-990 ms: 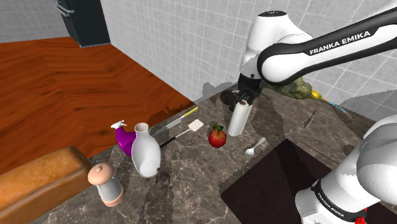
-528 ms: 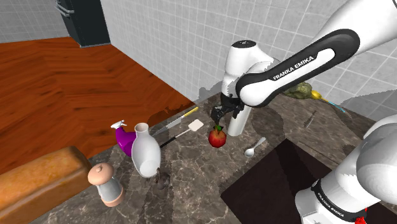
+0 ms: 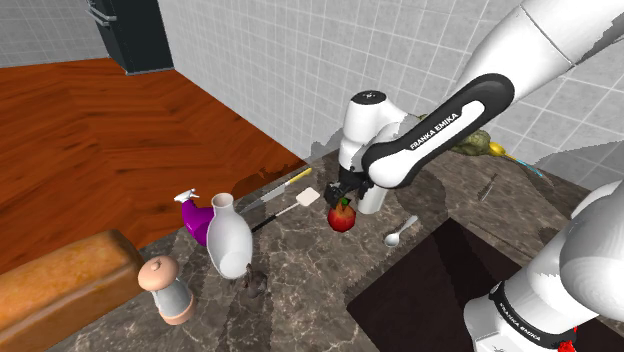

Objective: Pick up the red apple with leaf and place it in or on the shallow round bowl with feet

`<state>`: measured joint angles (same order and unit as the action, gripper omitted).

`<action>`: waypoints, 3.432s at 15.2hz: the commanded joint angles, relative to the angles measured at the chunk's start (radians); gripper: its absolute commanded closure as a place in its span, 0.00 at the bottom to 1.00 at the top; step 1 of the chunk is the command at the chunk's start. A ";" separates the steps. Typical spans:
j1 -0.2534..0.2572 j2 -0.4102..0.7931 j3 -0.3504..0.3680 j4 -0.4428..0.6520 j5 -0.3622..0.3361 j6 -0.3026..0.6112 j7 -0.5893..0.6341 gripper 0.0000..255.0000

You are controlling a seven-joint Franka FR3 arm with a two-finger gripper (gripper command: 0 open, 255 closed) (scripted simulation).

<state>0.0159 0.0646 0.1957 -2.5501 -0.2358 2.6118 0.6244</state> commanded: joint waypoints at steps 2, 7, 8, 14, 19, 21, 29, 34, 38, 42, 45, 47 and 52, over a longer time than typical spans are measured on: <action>-0.001 0.035 -0.007 0.001 -0.027 0.032 0.018 0.00; -0.001 0.035 -0.007 0.001 -0.027 0.032 0.018 0.00; -0.001 0.035 -0.007 0.001 -0.027 0.032 0.018 0.00; -0.001 0.035 -0.007 0.001 -0.027 0.032 0.018 1.00; -0.001 0.035 -0.007 0.001 -0.027 0.032 0.018 1.00; -0.002 0.006 -0.002 0.001 -0.004 0.006 0.000 1.00; 0.001 -0.101 0.007 0.013 0.069 -0.106 -0.062 1.00; 0.005 -0.160 0.007 0.028 0.102 -0.178 -0.091 1.00; 0.009 -0.203 0.005 0.046 0.123 -0.236 -0.109 1.00; 0.013 -0.239 0.002 0.065 0.138 -0.291 -0.124 1.00; -0.024 -0.210 -0.042 0.110 0.124 -0.300 -0.195 1.00; -0.047 -0.186 -0.069 0.145 0.117 -0.307 -0.241 1.00; -0.100 -0.113 -0.132 0.252 0.107 -0.330 -0.353 1.00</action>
<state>-0.0744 -0.0634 0.0748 -2.3171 -0.1267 2.2824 0.2930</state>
